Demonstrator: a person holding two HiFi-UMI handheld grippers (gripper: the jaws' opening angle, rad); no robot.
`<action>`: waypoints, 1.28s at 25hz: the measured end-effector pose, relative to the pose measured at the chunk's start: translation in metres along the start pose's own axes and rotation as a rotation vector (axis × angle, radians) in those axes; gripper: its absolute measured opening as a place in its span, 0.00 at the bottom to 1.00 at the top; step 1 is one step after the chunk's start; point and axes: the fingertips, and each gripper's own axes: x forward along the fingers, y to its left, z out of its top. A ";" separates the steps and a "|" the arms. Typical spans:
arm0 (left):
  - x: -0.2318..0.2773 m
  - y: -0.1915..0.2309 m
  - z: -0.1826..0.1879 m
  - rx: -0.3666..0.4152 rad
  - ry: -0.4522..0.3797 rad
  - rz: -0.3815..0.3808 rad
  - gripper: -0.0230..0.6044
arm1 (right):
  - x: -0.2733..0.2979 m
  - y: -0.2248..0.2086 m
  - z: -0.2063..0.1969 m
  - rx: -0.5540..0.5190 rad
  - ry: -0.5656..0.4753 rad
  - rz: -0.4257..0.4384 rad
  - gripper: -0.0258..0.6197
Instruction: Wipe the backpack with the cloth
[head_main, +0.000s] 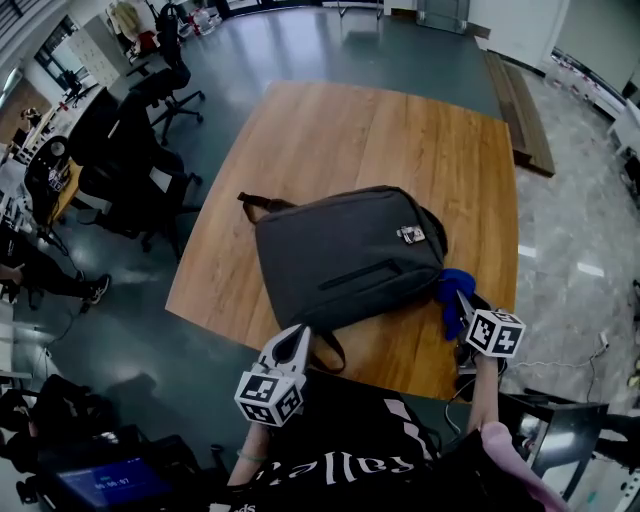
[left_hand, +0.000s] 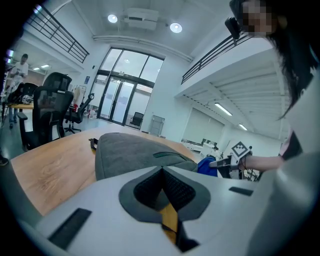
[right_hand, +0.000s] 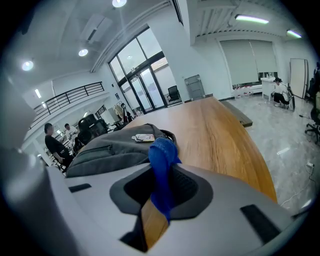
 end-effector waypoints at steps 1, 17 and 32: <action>0.001 0.004 0.002 -0.001 -0.002 0.006 0.03 | 0.004 -0.001 0.003 -0.004 0.001 -0.003 0.14; 0.002 0.144 0.042 -0.070 -0.023 0.133 0.03 | 0.102 0.012 0.092 -0.157 0.079 -0.085 0.14; 0.010 0.203 0.042 -0.126 0.014 0.127 0.03 | 0.210 0.059 0.176 -0.353 0.165 -0.061 0.14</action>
